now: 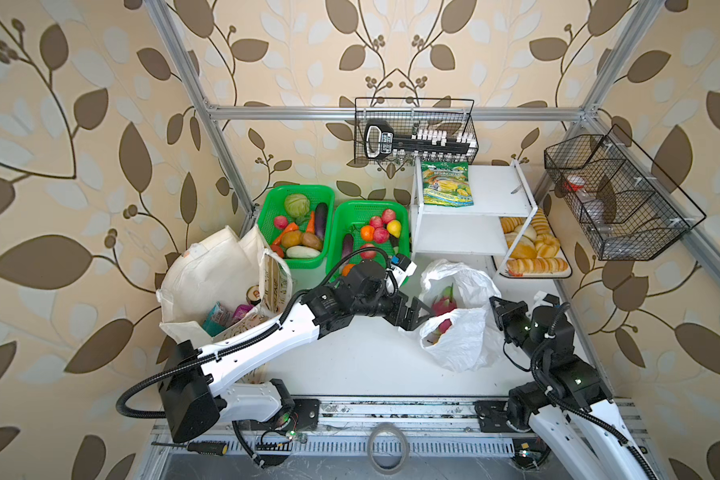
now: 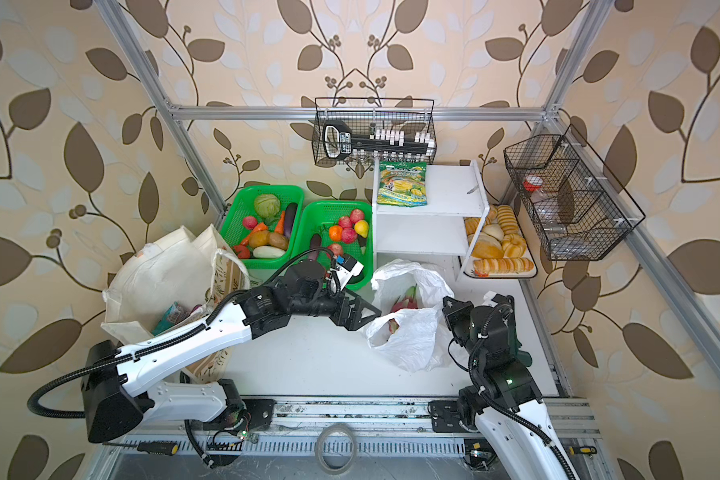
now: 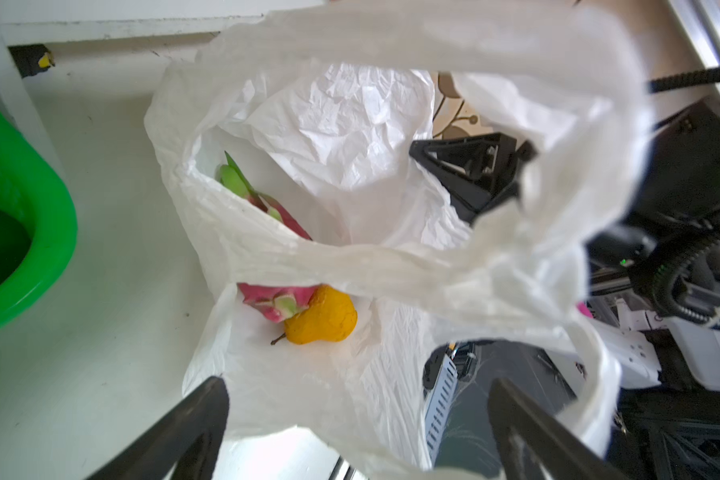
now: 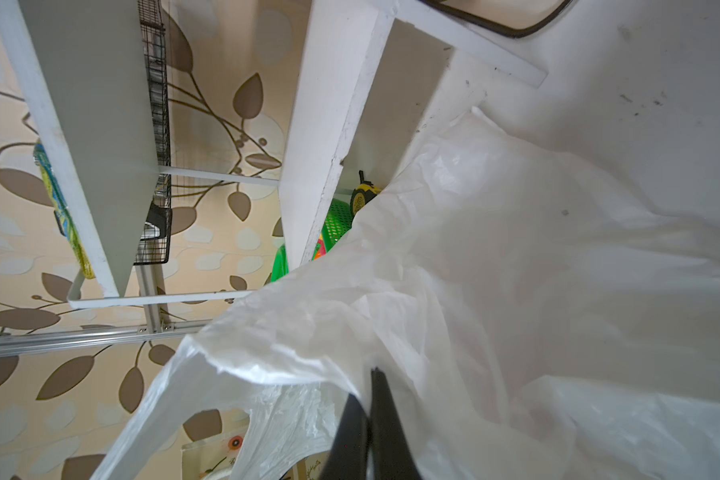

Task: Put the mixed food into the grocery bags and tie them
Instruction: 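Release the pear inside the bag and withdraw the left gripper, then reach the left gripper into the green basket and grasp the red apple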

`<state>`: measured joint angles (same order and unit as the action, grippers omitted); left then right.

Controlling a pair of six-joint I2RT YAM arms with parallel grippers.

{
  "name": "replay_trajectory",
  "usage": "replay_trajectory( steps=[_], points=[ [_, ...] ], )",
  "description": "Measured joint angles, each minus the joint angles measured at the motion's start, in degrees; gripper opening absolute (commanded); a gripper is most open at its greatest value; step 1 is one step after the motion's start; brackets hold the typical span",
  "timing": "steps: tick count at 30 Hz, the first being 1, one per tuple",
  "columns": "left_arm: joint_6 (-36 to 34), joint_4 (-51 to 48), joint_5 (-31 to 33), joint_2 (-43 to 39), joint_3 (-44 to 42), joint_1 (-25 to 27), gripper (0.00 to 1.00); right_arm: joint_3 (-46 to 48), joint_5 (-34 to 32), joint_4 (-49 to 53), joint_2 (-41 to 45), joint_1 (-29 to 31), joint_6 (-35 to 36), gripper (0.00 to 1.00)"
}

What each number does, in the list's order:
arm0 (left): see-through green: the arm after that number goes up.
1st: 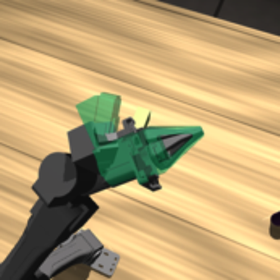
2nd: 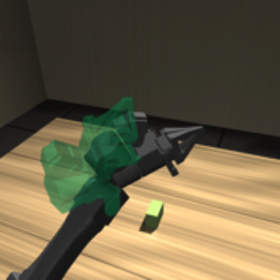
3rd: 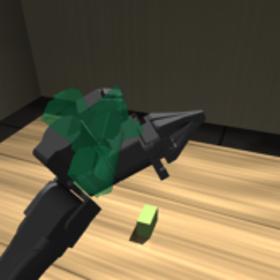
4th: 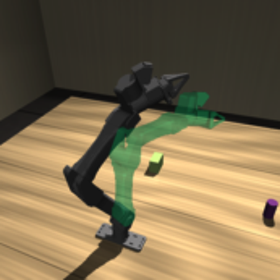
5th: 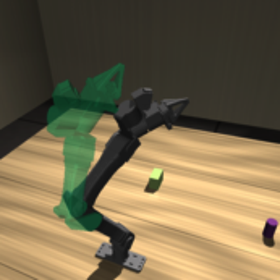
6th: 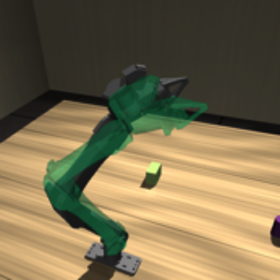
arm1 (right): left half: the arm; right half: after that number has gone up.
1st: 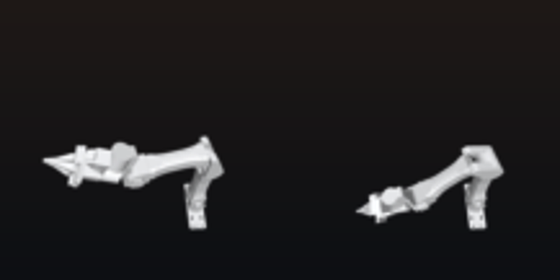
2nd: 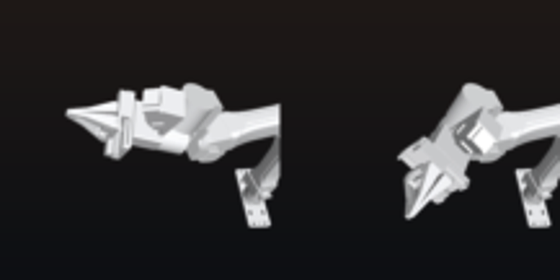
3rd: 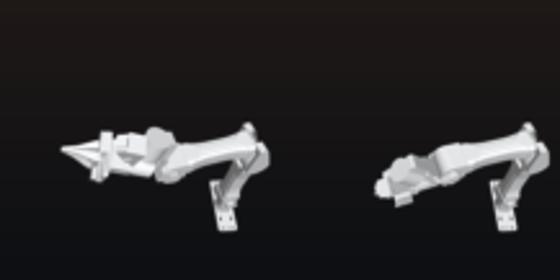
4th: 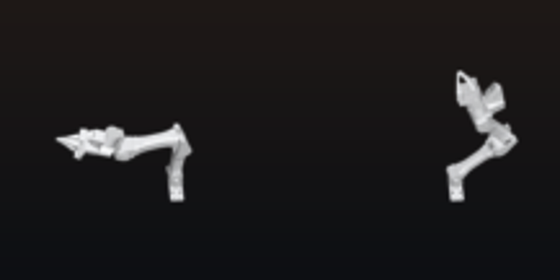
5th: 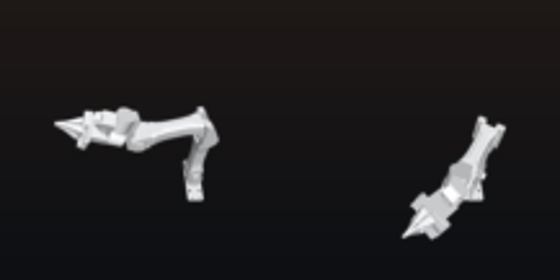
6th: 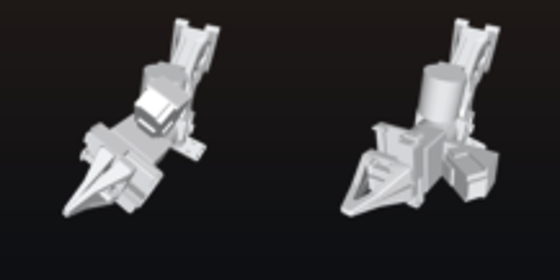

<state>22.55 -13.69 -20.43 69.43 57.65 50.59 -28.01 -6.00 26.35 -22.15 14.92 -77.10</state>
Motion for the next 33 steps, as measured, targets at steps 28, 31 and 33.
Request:
replay_trajectory(
  steps=[28,31,33],
  points=[
    [-4.6,-9.2,20.9,-6.9,2.2,-21.7,0.93,0.6,-0.9,1.0,-2.2,-2.0,4.1,0.00],
    [-4.7,-11.4,19.5,3.8,11.0,-21.9,0.93,0.2,-0.6,1.3,-2.4,-2.7,6.0,0.00],
    [-5.1,-12.7,18.9,10.3,15.2,-22.1,0.93,-0.5,0.2,1.6,-3.4,-3.5,7.5,0.00]
  ],
)
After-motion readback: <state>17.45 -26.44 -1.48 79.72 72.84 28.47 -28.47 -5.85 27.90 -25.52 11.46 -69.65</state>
